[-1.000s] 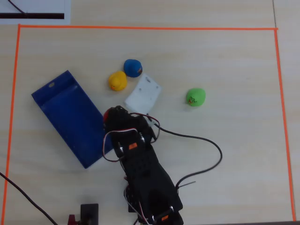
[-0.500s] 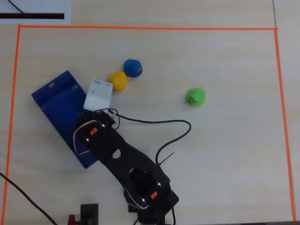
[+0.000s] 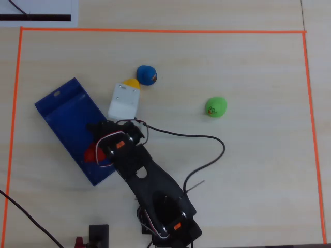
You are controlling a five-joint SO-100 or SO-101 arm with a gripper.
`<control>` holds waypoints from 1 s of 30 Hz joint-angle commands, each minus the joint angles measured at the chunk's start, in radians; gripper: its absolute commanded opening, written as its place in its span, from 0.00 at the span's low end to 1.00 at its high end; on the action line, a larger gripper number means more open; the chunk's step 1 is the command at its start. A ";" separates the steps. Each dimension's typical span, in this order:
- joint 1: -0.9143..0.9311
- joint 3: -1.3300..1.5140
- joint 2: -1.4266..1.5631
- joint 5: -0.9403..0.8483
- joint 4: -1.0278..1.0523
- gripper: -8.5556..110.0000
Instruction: Grasp red duck and put it into box.
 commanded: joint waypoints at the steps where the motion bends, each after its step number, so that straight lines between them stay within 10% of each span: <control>1: 0.152 -0.109 0.224 -0.103 0.063 0.07; 30: 0.463 0.971 1.072 -0.443 -0.291 0.07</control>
